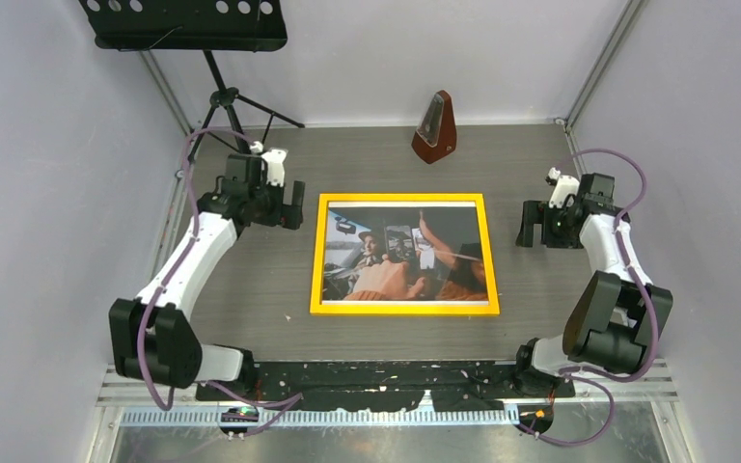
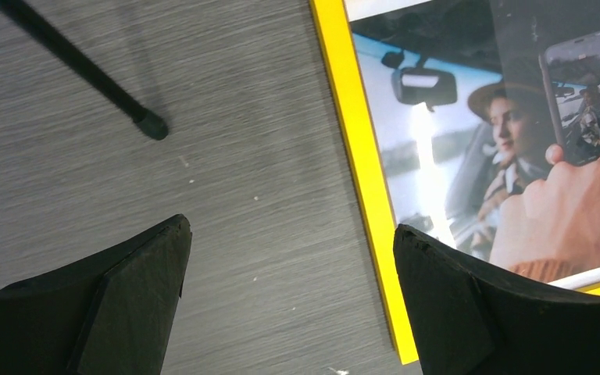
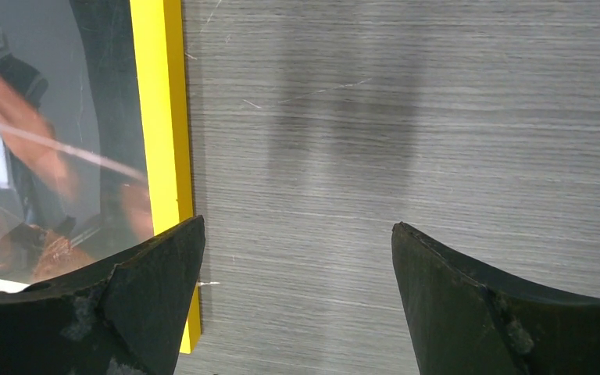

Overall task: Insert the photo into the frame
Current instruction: Adjust the photo frame at the center of the board, then reset both arms

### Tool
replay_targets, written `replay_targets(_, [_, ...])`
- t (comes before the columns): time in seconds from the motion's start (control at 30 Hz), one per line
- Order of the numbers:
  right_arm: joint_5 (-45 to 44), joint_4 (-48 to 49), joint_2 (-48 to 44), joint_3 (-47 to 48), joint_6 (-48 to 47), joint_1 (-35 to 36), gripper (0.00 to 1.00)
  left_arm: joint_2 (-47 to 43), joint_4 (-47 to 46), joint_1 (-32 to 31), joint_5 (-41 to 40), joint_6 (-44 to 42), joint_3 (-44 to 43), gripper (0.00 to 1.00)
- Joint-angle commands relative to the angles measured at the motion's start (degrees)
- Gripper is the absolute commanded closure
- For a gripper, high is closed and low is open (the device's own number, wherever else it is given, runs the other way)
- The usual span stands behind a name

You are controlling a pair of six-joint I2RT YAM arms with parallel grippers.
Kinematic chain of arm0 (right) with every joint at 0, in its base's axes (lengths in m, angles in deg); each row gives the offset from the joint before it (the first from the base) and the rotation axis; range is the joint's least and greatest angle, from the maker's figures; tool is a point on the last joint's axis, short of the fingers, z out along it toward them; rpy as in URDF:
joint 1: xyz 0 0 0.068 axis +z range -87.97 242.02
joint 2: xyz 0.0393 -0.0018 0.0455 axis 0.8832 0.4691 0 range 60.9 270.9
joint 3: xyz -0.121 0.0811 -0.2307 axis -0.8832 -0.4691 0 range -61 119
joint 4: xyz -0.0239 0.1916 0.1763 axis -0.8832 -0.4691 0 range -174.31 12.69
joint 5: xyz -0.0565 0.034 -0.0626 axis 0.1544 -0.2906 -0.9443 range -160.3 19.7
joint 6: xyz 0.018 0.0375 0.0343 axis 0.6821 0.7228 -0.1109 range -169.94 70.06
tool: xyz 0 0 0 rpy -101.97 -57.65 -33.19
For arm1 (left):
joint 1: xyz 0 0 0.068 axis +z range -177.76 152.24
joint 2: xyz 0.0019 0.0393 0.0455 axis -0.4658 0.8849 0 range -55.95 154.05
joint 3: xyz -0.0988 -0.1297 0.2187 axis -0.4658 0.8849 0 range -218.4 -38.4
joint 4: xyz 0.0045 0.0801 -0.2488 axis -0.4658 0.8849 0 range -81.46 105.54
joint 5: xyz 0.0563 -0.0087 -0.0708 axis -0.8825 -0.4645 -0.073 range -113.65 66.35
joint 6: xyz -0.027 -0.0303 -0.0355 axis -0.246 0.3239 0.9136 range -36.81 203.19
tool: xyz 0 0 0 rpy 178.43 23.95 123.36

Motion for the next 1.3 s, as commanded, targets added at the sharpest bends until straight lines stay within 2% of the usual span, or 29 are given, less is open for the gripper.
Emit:
replay_targets(0.0, [-1.2, 0.5, -5.3, -0.4, -1.1, -1.4, 0.05, -8.1, -3.4, 0.9, -3.4, -1.2, 3.1, 0.0])
replay_targets(0.27, [-3.4, 2.6, -12.2, -2.4, 0.4, -3.0, 0.05, -22.1, -4.7, 1.4, -6.5, -3.7, 8.7, 0.0])
replay_targets(0.47, [-4.5, 4.7, -21.0, -4.5, 1.1, -4.1, 0.05, -33.7, -5.1, 1.7, -10.3, -4.9, 12.4, 0.0])
replay_targets(0.77, [-1.7, 5.8, -32.3, -7.6, 2.6, -4.2, 0.05, -47.5, -3.0, 1.8, -13.2, -6.1, 16.1, 0.0])
replay_targets(1.07, [5.3, 2.3, -41.8, -9.2, 5.3, -4.2, 0.05, -54.9, -0.1, 1.8, -11.5, -4.6, 18.6, 0.0])
replay_targets(1.27, [4.1, -1.3, -45.3, -9.7, 0.0, -4.2, 0.05, -55.3, 0.9, 1.7, -7.9, -3.9, 19.3, 0.0])
